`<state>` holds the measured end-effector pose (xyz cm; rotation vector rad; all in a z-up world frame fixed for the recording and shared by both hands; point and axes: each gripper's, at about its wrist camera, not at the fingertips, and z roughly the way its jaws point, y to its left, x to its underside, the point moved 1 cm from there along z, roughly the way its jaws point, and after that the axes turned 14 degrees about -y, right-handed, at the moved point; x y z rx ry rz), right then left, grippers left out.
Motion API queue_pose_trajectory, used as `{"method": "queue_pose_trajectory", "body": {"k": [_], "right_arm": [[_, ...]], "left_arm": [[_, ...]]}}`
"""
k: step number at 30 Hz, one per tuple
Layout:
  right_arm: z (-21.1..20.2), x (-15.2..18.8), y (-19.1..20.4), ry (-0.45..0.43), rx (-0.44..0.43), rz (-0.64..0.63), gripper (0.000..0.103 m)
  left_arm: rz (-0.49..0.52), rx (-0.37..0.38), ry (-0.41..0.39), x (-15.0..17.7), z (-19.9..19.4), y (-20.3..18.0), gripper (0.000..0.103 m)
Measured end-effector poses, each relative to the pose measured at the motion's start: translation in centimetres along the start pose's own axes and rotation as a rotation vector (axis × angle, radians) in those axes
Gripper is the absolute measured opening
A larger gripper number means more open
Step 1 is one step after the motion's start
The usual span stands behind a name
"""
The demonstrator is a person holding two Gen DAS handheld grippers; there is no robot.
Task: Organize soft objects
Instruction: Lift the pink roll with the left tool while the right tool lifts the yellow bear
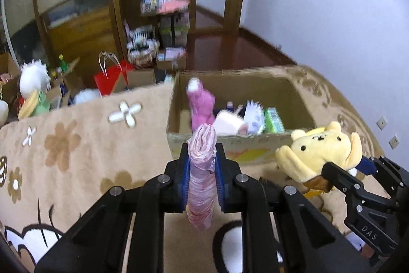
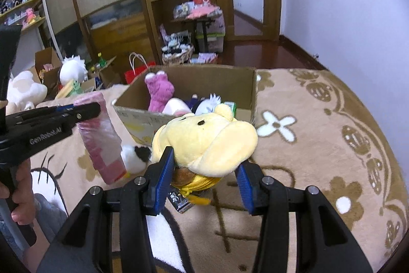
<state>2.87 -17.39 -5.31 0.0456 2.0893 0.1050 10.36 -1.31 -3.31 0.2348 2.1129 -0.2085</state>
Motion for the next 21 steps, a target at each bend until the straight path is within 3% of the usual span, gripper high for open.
{"method": "queue_pose_trajectory", "body": {"k": [8, 21], "right_arm": [[-2.4, -2.2, -0.1, -0.116, 0.022, -0.023, 0.049], [-2.6, -5.8, -1.1, -0.265, 0.046, -0.043, 0.049]], "left_arm": [[-0.018, -0.022, -0.165, -2.6, -3.4, 0.3, 0.016], [0.013, -0.065, -0.244, -5.7, -2.9, -0.2, 0.016]]}}
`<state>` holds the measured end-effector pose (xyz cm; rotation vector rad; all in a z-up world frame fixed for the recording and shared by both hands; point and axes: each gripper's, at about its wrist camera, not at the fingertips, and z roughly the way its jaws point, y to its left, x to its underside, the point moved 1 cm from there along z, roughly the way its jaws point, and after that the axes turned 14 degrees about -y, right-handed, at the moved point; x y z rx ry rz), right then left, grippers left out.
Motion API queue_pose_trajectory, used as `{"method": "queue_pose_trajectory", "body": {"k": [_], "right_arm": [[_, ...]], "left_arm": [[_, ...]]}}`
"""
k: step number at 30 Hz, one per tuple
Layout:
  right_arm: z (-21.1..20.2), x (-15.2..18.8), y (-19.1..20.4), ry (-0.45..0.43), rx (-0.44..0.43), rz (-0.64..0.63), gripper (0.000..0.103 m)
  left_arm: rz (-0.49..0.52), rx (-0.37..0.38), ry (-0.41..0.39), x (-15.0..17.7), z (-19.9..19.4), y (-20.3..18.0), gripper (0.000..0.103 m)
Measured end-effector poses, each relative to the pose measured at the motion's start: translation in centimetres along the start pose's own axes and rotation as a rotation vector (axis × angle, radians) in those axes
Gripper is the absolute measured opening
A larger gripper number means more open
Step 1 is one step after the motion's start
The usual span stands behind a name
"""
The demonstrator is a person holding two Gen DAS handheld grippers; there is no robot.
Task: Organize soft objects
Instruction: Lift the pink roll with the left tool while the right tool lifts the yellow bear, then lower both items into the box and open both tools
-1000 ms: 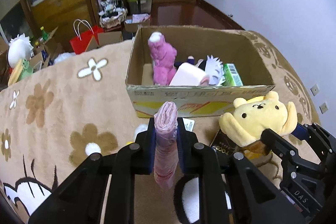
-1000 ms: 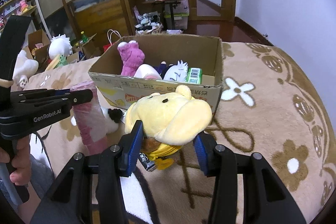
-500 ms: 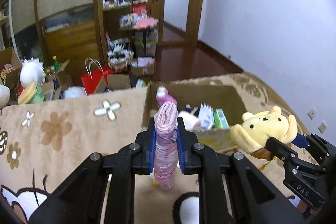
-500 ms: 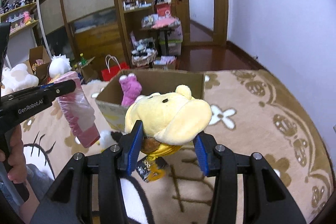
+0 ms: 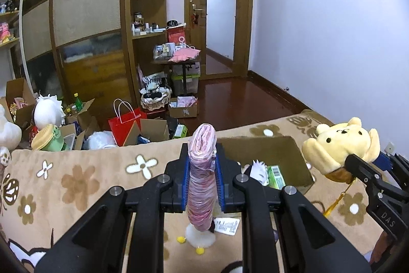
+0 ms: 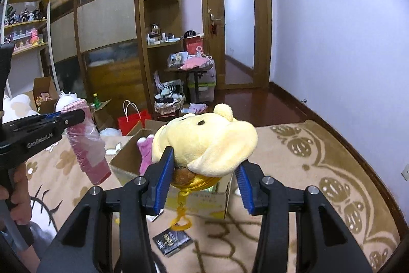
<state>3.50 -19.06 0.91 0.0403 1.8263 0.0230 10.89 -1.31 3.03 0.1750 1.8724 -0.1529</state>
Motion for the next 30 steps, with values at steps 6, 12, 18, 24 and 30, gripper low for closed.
{"method": "queue_pose_trajectory", "body": {"k": [6, 12, 18, 24, 30], "right_arm": [[1.8, -0.3, -0.2, -0.005, -0.006, 0.0, 0.049], [2.9, -0.2, -0.1, -0.001, -0.013, 0.003, 0.049], [4.6, 0.3, 0.0, 0.015, -0.031, -0.029, 0.049], [6.1, 1.1, -0.2, 0.03, -0.031, -0.033, 0.049], [7.7, 1.8, -0.3, 0.043, -0.039, -0.019, 0.049]], "left_arm": [[0.001, -0.007, -0.043, -1.2, 0.9, -0.2, 0.016], [-0.02, 0.01, -0.063, -1.4, 2.2, -0.6, 0.017], [-0.017, 0.019, -0.023, -0.6, 4.3, -1.0, 0.017], [-0.043, 0.026, 0.012, 0.4, 6.4, -0.7, 0.017], [-0.059, 0.027, 0.014, 0.8, 7.5, -0.3, 0.017]]}}
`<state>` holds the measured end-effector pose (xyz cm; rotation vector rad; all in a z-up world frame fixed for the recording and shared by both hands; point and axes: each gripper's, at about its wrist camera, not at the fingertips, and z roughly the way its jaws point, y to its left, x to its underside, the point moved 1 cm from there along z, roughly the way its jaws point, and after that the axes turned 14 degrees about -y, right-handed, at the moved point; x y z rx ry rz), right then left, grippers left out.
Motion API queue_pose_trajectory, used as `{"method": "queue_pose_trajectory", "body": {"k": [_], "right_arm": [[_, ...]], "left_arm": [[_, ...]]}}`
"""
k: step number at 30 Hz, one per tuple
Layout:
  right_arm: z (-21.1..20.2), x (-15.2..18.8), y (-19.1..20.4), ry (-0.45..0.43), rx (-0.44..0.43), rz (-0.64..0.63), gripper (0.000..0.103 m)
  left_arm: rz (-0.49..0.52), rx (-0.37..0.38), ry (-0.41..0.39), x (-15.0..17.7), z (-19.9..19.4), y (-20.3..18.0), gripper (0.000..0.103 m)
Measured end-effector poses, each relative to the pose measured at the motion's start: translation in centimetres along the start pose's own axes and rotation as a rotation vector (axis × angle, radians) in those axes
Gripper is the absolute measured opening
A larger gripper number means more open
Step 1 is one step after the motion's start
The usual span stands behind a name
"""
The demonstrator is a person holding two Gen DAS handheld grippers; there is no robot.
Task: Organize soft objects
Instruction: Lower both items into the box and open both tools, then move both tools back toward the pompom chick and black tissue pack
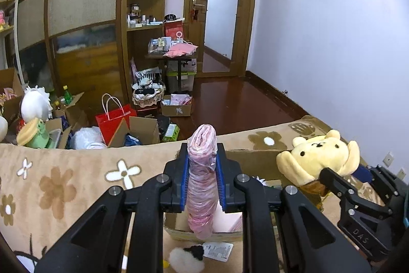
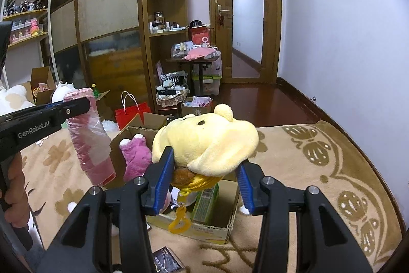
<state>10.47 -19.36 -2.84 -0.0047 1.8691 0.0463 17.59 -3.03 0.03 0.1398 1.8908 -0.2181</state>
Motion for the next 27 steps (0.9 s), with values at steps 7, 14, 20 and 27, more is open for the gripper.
{"method": "queue_pose_trajectory", "body": {"k": [7, 14, 20, 27], "right_arm": [[1.4, 0.4, -0.6, 0.01, -0.005, 0.032, 0.05], [2.3, 1.0, -0.6, 0.03, -0.02, 0.046, 0.051], [3.1, 1.6, -0.6, 0.054, -0.038, 0.063, 0.051], [3.2, 1.9, -0.9, 0.064, -0.039, 0.086, 0.053]], "left_arm": [[-0.022, 0.007, 0.002, 0.2, 1.1, 0.7, 0.019], [-0.042, 0.009, 0.059, 1.3, 2.7, 1.3, 0.026], [-0.037, -0.014, 0.106, 2.1, 3.6, 1.7, 0.036], [0.017, -0.049, 0.12, 2.5, 2.9, 1.4, 0.059]]}}
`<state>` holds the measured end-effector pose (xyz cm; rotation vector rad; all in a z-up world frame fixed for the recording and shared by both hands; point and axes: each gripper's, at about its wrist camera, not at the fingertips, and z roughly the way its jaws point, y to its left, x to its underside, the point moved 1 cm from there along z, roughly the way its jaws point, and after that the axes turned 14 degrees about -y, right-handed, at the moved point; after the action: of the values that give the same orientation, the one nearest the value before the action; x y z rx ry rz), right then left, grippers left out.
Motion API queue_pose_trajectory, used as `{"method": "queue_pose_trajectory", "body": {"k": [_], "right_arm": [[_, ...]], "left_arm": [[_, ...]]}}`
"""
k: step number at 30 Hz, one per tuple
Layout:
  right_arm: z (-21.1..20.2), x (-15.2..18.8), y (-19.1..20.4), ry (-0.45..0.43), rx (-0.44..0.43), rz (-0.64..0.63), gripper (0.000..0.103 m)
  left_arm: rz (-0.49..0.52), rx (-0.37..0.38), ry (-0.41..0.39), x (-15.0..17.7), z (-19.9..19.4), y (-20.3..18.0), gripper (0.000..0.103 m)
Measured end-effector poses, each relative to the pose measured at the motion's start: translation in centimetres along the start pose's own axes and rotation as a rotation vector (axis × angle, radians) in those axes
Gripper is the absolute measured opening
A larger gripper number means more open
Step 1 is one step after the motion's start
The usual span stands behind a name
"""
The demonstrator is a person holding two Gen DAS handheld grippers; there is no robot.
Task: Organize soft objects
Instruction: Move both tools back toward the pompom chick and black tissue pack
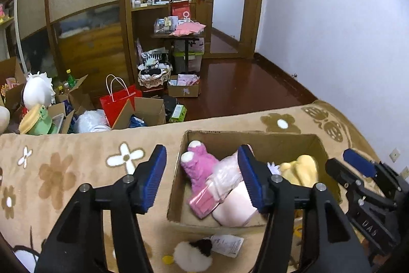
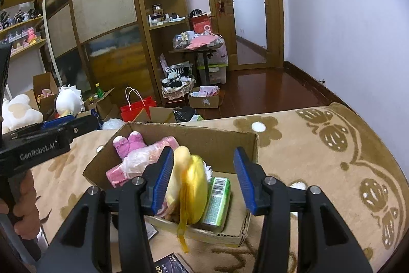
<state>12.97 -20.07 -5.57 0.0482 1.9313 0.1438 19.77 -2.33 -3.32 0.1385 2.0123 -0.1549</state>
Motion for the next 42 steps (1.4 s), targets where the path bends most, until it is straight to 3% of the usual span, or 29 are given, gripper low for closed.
{"method": "queue_pose_trajectory", "body": {"k": [3, 11, 17, 28, 38, 42], "right_arm": [[-0.3, 0.0, -0.2, 0.003, 0.002, 0.017, 0.057], [-2.0, -0.5, 0.3, -0.012, 0.02, 0.017, 0.087], [-3.7, -1.0, 0.5, -0.029, 0.04, -0.006, 0.103], [-6.5, -0.3, 1.1, 0.002, 0.047, -0.011, 0.103], [-8.6, 1.0, 2.9, 0.045, 0.049, -0.042, 0.103], [-9.3, 1.7, 3.7, 0.065, 0.044, -0.049, 0.103]], "left_arm": [[0.006, -0.01, 0.013, 0.1, -0.3, 0.1, 0.065], [0.021, -0.017, 0.036, 0.0, -1.5, 0.4, 0.07], [0.063, -0.003, 0.045, 0.1, -3.1, 0.1, 0.072], [0.087, 0.013, 0.102, 1.0, -5.5, 0.2, 0.082], [0.13, -0.028, 0.144, 2.2, -7.6, 0.4, 0.089], [0.133, -0.03, 0.166, 2.5, -8.0, 0.8, 0.097]]}}
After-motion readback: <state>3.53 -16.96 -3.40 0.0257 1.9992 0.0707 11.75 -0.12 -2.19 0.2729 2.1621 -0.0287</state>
